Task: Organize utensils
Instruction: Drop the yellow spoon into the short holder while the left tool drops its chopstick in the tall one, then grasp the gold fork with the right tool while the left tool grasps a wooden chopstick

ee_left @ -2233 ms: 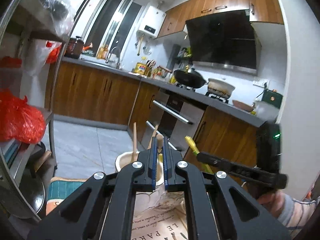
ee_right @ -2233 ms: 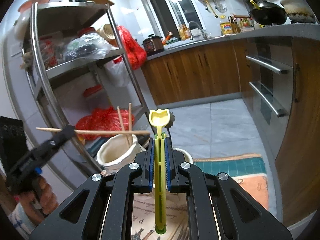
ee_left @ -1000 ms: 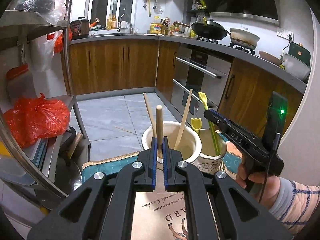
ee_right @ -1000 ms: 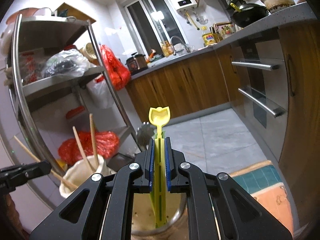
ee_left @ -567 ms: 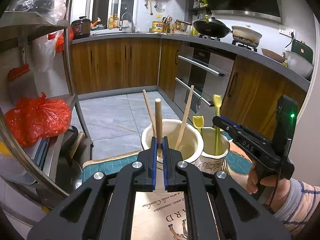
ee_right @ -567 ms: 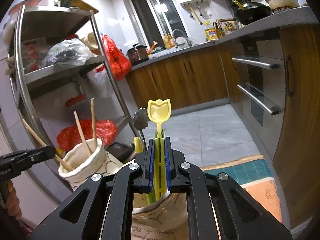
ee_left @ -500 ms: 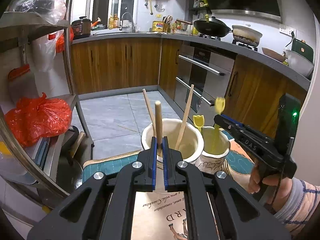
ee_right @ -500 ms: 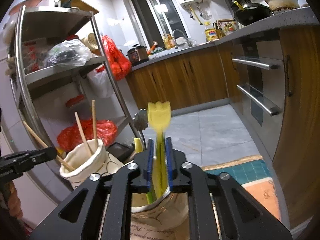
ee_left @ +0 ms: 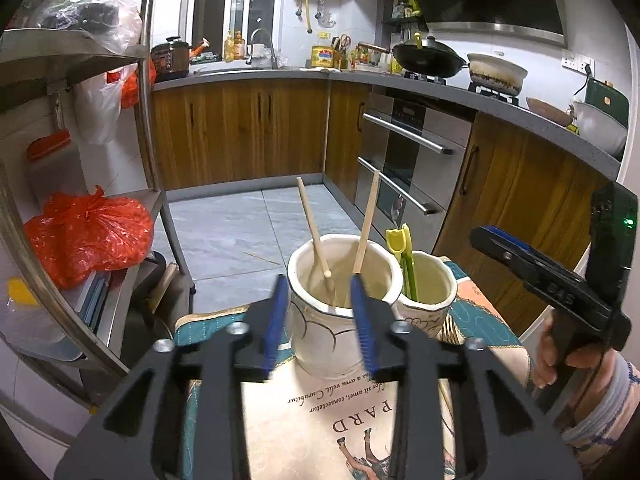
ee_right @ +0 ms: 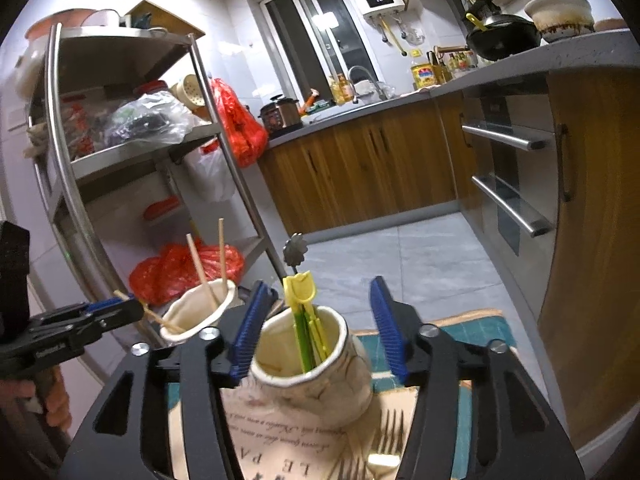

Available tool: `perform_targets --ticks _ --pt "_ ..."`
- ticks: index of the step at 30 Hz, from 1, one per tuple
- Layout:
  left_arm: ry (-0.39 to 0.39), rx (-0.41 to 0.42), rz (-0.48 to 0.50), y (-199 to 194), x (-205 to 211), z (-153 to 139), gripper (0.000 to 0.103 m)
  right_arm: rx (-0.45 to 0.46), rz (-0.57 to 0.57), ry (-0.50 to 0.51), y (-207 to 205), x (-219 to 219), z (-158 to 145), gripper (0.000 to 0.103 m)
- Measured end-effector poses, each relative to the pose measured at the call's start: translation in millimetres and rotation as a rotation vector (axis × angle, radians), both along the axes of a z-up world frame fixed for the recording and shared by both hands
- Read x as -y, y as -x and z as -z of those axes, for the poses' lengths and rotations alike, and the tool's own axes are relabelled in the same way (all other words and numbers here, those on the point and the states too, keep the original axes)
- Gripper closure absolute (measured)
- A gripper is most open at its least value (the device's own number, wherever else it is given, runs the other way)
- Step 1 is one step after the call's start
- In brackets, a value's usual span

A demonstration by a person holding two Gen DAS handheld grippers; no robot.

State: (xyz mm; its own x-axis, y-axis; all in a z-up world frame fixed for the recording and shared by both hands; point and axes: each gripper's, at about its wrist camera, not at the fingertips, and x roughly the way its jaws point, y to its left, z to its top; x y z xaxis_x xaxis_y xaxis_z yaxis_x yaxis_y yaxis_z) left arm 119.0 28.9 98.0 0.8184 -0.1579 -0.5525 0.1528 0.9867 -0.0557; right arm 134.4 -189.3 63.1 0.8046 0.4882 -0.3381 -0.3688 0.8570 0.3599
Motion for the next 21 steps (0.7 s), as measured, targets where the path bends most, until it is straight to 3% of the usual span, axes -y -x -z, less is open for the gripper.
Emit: perform_targets --ticks 3,5,6,11,13,21 --pt "-0.008 0.011 -0.004 7.4 1.2 -2.2 0.050 -0.001 -0.004 0.009 10.7 7.4 -5.7 0.029" --pt "-0.021 0.021 -0.008 13.3 3.5 -4.0 0.041 0.002 -0.005 0.007 17.8 12.8 -9.1 0.011" --pt "-0.024 0.025 -0.009 15.8 4.2 -4.9 0.038 0.004 -0.007 0.003 21.1 15.2 -10.4 0.009" --pt "-0.010 0.053 -0.022 31.9 4.7 -7.6 0.011 0.002 -0.004 0.029 35.3 25.6 -17.5 0.006" --pt "-0.005 0.060 -0.028 36.9 5.6 -6.6 0.006 0.007 -0.004 0.051 41.8 29.2 -20.1 0.005" --pt "-0.012 0.036 -0.005 59.6 13.4 12.6 0.006 0.024 0.041 0.189 67.6 42.6 -15.0 0.005"
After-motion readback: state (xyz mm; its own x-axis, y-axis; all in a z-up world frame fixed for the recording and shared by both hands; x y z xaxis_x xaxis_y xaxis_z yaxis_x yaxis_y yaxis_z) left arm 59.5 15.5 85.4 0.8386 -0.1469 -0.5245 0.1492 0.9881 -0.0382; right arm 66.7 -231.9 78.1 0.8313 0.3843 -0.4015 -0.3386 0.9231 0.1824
